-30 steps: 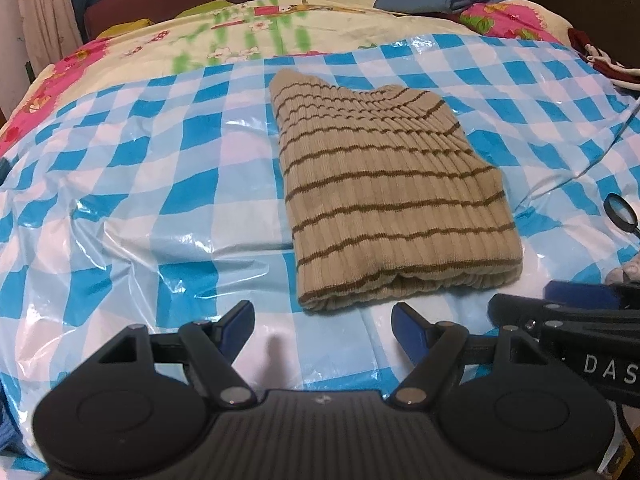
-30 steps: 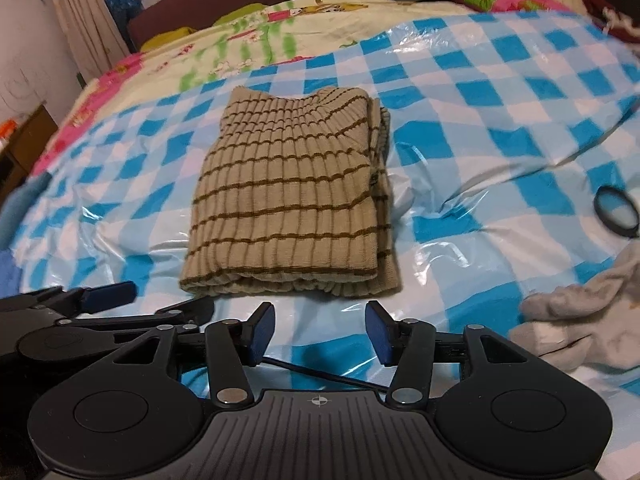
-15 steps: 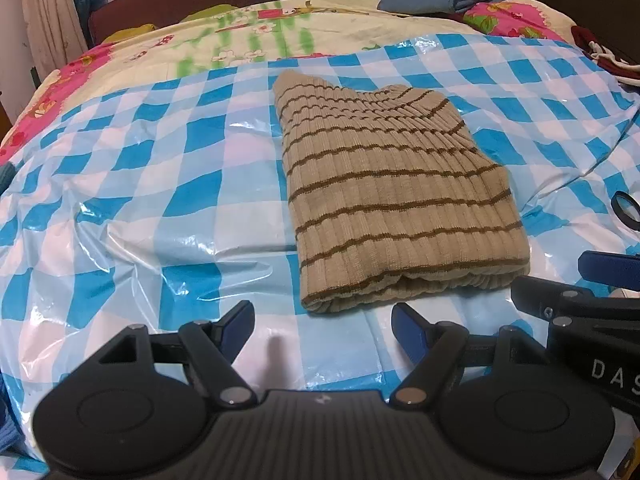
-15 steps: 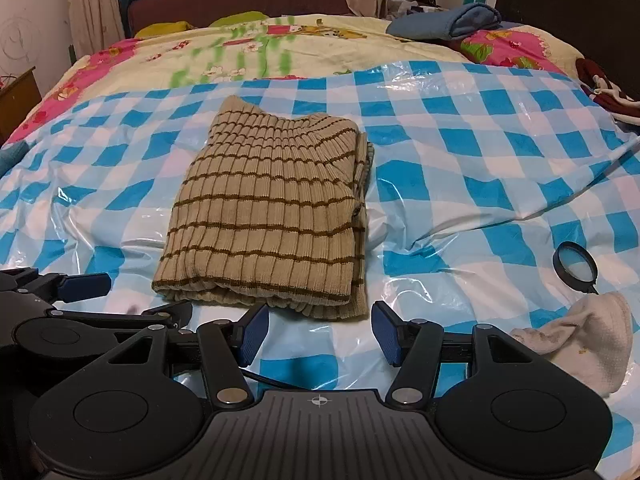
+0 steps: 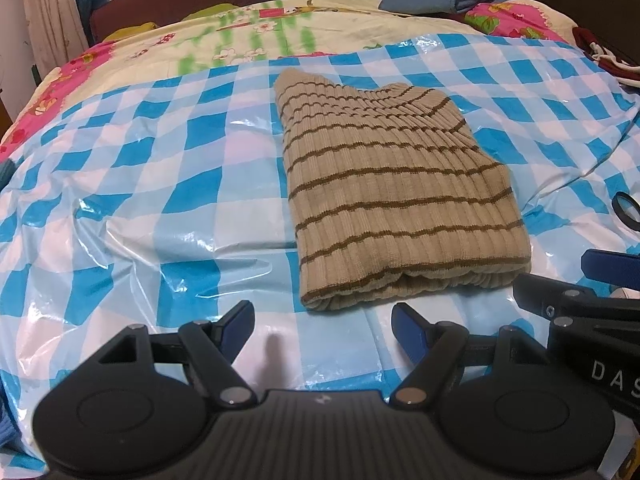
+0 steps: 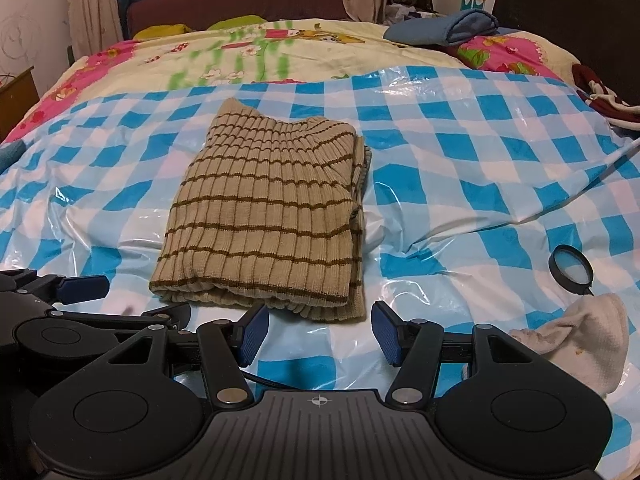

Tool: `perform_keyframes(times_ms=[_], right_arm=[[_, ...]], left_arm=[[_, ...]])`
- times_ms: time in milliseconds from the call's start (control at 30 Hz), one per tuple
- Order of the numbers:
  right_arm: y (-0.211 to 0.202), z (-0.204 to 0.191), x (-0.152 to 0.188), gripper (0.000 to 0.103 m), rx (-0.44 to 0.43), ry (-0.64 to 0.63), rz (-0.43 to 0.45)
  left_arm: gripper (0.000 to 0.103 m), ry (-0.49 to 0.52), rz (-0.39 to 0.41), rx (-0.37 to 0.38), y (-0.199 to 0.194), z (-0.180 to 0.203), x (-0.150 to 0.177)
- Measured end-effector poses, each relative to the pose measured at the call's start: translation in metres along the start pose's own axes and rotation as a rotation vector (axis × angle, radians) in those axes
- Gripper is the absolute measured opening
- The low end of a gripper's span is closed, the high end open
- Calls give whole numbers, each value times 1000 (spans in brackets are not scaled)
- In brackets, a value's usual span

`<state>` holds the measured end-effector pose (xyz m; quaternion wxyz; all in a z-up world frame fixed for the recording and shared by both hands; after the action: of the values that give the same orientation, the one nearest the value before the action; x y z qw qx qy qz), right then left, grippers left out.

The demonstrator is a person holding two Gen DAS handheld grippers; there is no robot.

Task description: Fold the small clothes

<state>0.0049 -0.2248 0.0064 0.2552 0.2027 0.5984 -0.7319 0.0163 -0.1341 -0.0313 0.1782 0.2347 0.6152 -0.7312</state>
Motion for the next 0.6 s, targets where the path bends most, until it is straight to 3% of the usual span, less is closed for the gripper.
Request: perform_keyframes(times_ms=[600], right_arm=[[-4, 1, 4, 57, -11, 22, 3]], left_arm=[[79, -12, -31, 8, -2, 1, 2]])
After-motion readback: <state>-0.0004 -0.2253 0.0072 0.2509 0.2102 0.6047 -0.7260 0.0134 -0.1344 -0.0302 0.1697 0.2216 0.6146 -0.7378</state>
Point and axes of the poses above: each gripper's, at about its wrist camera, not at the fingertips, and y roughly the way its jaws point, z to its right, x to its underside, the point moved 7 cm from there along y, roughly the way its jaws point, and after that the axes turned 15 degrees about -y, right-handed, at the moved point
